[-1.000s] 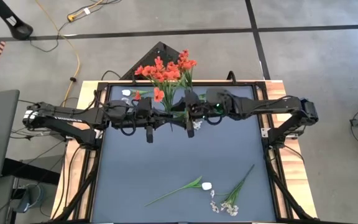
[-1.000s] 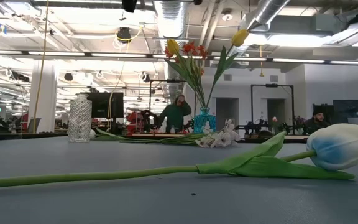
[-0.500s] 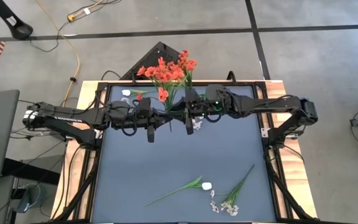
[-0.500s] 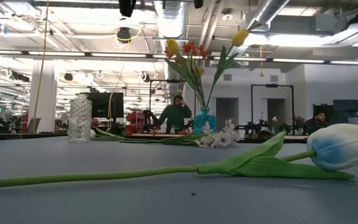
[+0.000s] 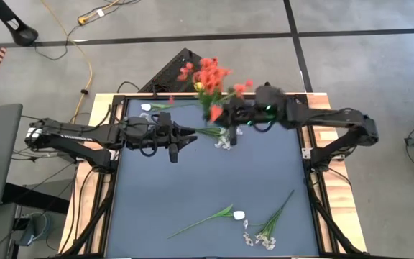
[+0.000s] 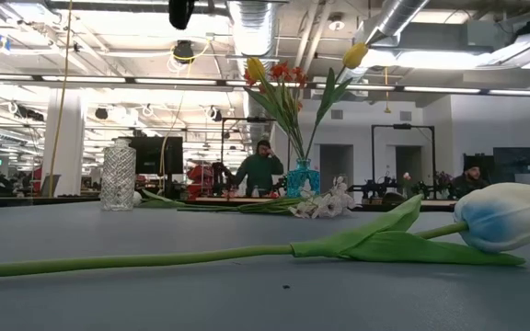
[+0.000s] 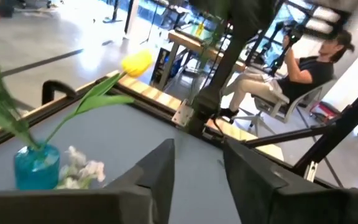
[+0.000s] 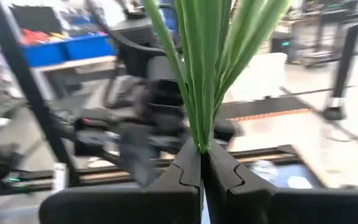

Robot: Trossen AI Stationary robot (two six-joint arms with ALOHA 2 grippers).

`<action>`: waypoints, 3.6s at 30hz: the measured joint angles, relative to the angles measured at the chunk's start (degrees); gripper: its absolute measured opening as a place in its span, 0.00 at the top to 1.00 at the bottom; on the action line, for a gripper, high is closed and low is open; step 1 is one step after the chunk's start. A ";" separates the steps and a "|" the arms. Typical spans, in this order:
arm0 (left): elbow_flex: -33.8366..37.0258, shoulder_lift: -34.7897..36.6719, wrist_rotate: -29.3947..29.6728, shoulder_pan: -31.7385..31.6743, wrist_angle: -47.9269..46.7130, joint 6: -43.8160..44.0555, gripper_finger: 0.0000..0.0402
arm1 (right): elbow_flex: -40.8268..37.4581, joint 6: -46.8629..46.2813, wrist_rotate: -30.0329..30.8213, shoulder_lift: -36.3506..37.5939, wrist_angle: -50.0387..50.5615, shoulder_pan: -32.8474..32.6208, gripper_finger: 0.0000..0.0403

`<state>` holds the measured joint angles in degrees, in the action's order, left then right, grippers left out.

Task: Sort flowers into vase by color
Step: Put the orange flowers into the blue vase

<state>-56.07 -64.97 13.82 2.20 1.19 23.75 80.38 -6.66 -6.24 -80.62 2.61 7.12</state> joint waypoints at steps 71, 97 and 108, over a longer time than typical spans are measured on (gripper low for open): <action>-0.02 2.06 1.81 2.25 -8.82 8.37 0.62 | -39.06 -13.14 6.26 14.05 -29.18 21.49 0.94; -0.02 2.08 0.07 7.10 -4.28 3.26 0.62 | -39.06 -15.54 15.47 7.90 -28.70 18.72 0.94; -0.02 2.08 0.51 7.17 -4.87 3.26 0.62 | -38.96 -15.35 15.28 8.21 -28.38 17.22 0.94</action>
<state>-56.10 -62.89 14.33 9.37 -3.68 27.00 41.42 -22.00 9.04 -72.41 -25.77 24.34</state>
